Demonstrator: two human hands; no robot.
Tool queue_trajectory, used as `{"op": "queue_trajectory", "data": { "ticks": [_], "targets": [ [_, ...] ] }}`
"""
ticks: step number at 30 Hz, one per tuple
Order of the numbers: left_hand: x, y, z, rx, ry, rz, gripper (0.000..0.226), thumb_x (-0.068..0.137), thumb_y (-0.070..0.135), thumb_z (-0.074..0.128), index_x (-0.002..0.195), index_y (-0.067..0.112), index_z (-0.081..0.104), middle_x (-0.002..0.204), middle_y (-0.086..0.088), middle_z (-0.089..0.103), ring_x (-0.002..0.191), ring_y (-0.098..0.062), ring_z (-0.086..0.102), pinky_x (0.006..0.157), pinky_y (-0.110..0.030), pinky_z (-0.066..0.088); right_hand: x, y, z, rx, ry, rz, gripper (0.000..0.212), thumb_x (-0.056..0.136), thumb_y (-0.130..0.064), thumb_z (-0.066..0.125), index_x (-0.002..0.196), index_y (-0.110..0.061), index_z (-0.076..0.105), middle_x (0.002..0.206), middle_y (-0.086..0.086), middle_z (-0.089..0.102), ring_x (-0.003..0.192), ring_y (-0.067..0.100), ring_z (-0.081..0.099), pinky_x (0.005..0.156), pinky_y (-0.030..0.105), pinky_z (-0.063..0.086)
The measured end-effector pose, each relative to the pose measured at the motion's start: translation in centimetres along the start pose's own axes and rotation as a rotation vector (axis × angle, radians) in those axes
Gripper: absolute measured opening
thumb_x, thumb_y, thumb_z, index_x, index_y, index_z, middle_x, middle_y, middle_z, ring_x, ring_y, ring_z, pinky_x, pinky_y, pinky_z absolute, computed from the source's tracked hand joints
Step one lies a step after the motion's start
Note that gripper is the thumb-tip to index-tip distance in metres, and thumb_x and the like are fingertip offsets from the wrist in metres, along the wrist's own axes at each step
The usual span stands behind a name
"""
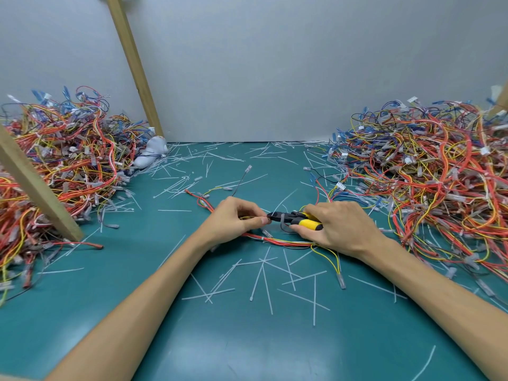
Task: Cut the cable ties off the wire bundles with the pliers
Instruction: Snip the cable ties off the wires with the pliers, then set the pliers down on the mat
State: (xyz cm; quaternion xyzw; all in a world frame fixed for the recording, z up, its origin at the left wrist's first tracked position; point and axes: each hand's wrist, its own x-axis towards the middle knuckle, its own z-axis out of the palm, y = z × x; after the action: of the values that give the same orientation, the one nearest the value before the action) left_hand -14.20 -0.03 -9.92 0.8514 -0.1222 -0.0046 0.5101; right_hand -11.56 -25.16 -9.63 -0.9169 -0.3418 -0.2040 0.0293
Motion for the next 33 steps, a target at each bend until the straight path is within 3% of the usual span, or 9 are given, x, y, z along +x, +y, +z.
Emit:
{"op": "queue_trajectory", "data": {
  "ticks": [6,12,15,18,21,25,27,30,33],
  "targets": [
    [-0.1,0.1,0.0,0.0,0.011,0.005,0.007,0.087,0.018,0.072,0.082,0.014,0.075,0.072,0.012,0.07,0.064,-0.001,0.056,0.061,-0.013,0.04,-0.1,-0.1,0.0,0.034,0.043,0.048,0.064,0.083,-0.077,0.026,0.083,-0.022,0.057,0.073,-0.004,0.061,0.073,0.021,0.061,0.057,0.034,0.039],
    [-0.1,0.1,-0.2,-0.003,0.045,0.018,0.007,0.086,0.021,0.072,0.081,0.019,0.075,0.078,-0.002,0.073,0.069,-0.007,0.059,0.064,-0.022,0.043,-0.2,0.5,-1.0,0.128,0.334,0.161,0.047,0.085,-0.067,0.046,0.084,-0.021,0.059,0.07,-0.006,0.057,0.065,0.019,0.056,0.051,0.03,0.038],
    [-0.1,0.0,-0.4,-0.003,0.081,0.033,0.008,0.084,0.029,0.071,0.081,0.023,0.075,0.075,-0.008,0.07,0.066,-0.011,0.055,0.062,-0.027,0.041,-0.3,1.3,-1.5,0.121,0.396,0.174,0.045,0.084,-0.064,0.053,0.093,-0.021,0.063,0.08,-0.006,0.06,0.075,0.017,0.057,0.062,0.029,0.044],
    [0.0,-0.2,-0.8,0.024,0.192,0.061,0.01,0.083,0.031,0.07,0.082,0.023,0.076,0.075,0.002,0.072,0.066,-0.017,0.058,0.065,-0.032,0.043,-0.3,1.7,-2.3,0.17,0.428,0.202,0.04,0.081,-0.056,0.068,0.099,-0.02,0.067,0.089,-0.006,0.063,0.084,0.018,0.059,0.073,0.028,0.044],
    [0.2,-0.5,-1.6,0.062,0.358,0.052,0.007,0.085,0.026,0.072,0.079,0.026,0.075,0.063,0.007,0.067,0.057,-0.013,0.05,0.059,-0.027,0.04,-0.2,1.8,-3.9,0.357,0.385,0.238,0.04,0.078,-0.055,0.068,0.104,-0.024,0.069,0.096,-0.011,0.066,0.088,0.012,0.062,0.078,0.029,0.048],
    [0.4,-0.8,-2.5,0.041,0.525,0.046,0.008,0.086,0.022,0.072,0.079,0.024,0.074,0.05,0.009,0.054,0.053,-0.01,0.042,0.052,-0.021,0.033,-1.2,-0.1,-5.7,0.549,0.231,0.115,0.037,0.076,-0.057,0.069,0.103,-0.032,0.07,0.096,-0.019,0.07,0.088,0.002,0.065,0.082,0.033,0.052],
    [0.4,-0.8,-2.8,0.053,0.577,0.041,0.007,0.086,0.021,0.071,0.08,0.022,0.075,0.054,0.003,0.058,0.055,-0.014,0.044,0.055,-0.023,0.035,-2.0,-1.8,-6.1,0.514,0.108,0.01,0.037,0.075,-0.059,0.068,0.102,-0.033,0.071,0.095,-0.021,0.07,0.089,-0.001,0.064,0.08,0.033,0.052],
    [0.4,-1.1,-3.2,0.088,0.69,0.039,0.007,0.086,0.022,0.071,0.08,0.024,0.075,0.055,0.016,0.061,0.053,-0.012,0.047,0.055,-0.016,0.037,-2.7,-4.3,-6.1,0.358,-0.046,-0.149,0.04,0.076,-0.066,0.066,0.102,-0.036,0.072,0.093,-0.018,0.068,0.087,0.003,0.06,0.078,0.031,0.05],
    [0.7,-1.7,-3.7,0.047,0.803,-0.022,0.009,0.085,0.027,0.071,0.077,0.029,0.073,0.056,0.015,0.061,0.054,-0.012,0.051,0.06,-0.022,0.041,-3.3,-6.8,-5.7,0.348,-0.057,-0.218,0.042,0.079,-0.068,0.062,0.105,-0.037,0.07,0.098,-0.017,0.066,0.09,0.009,0.058,0.078,0.032,0.05]
  ]
}}
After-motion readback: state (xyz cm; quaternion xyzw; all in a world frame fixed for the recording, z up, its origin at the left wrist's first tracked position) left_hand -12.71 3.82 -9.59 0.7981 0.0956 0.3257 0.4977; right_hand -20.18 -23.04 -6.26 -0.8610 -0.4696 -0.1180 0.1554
